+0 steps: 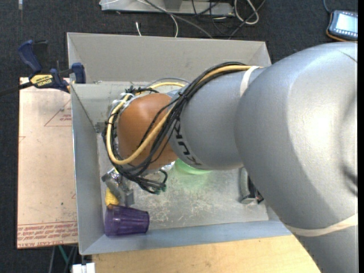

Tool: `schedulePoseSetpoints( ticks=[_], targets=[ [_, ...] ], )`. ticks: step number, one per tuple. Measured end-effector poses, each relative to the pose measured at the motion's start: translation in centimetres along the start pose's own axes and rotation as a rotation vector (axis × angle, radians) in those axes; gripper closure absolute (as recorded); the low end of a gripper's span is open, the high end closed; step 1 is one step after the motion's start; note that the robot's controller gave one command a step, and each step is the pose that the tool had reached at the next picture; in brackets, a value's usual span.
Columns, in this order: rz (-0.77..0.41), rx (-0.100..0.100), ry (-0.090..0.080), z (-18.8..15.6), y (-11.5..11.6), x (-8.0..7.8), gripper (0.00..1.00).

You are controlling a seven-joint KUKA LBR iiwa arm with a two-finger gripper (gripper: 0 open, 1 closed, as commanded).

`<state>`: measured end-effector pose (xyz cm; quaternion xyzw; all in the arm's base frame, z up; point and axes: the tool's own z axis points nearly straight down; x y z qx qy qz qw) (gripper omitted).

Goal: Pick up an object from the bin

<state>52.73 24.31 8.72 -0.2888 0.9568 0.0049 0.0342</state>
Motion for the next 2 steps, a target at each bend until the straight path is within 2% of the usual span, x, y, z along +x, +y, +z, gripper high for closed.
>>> schedulePoseSetpoints(
  ticks=[1,2],
  targets=[
    [0.000,0.006,-0.007,0.05,-0.34,-0.07,0.00],
    [0.000,0.000,0.006,0.34,-0.05,0.27,1.00]
  ],
)
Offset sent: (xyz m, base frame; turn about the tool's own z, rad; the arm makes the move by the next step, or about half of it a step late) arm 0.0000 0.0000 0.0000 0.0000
